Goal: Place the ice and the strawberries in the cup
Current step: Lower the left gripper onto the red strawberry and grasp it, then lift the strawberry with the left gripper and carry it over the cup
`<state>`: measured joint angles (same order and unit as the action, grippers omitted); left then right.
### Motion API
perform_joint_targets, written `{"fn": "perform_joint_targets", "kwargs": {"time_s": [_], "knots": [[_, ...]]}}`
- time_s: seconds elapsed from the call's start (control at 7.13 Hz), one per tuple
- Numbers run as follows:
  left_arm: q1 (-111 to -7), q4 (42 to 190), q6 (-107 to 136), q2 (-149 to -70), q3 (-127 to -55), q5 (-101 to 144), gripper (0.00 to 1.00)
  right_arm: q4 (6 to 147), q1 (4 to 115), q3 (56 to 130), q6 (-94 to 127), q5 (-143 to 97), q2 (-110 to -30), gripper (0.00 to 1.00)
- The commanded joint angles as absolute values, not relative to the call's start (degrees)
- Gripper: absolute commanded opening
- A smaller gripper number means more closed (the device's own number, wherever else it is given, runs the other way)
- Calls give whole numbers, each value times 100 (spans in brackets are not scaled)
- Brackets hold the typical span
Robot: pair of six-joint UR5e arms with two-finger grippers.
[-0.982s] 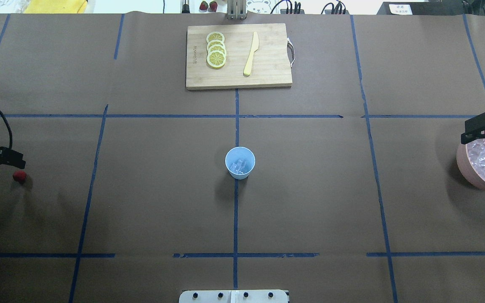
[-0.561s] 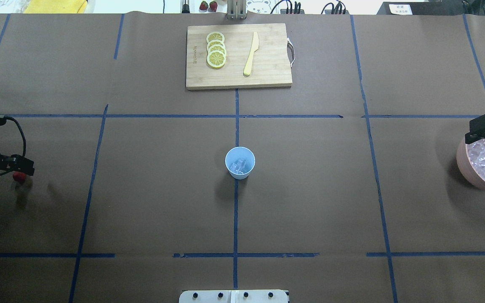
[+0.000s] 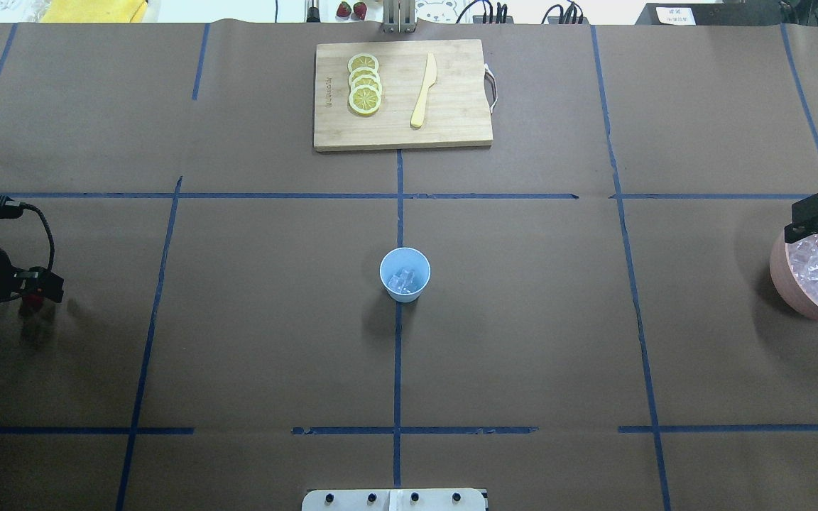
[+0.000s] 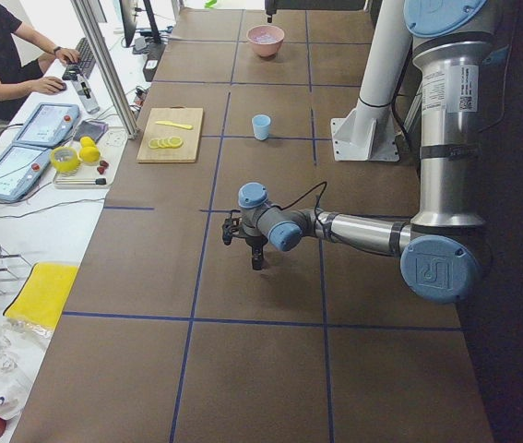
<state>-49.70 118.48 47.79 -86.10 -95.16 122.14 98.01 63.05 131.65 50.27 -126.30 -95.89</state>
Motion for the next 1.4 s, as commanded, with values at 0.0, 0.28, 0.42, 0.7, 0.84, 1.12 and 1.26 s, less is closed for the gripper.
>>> {"fn": "perform_joint_targets", "kwargs": {"time_s": [0.0, 0.28, 0.42, 0.7, 0.84, 1.12, 1.26], "knots": [[-4975, 11848, 4790, -8613, -9518, 12217, 7, 9809, 6311, 13166, 5027, -12630, -9580, 100], [-4975, 11848, 4825, -8613, -9693, 12269, 0, 9809, 6328, 13166, 5027, -12630, -9580, 100], [-4975, 11848, 5086, -8622, -10034, 12287, 0, 9809, 6398, 13166, 5019, -12630, -9580, 100], [-4966, 11742, 6312, -9303, -10554, 12673, 0, 9826, 6564, 13114, 4687, -12656, -9598, 100], [-4809, 11725, 7050, -9917, -10564, 12683, 0, 9835, 6739, 13026, 4458, -12726, -9606, 100], [-4108, 11236, 8160, -11146, -10538, 12569, 0, 9835, 7038, 12920, 3862, -12805, -9781, 100], [-3870, 10684, 8487, -11815, -10538, 12264, 0, 9826, 7171, 12859, 3632, -12832, -9869, 100]]}}
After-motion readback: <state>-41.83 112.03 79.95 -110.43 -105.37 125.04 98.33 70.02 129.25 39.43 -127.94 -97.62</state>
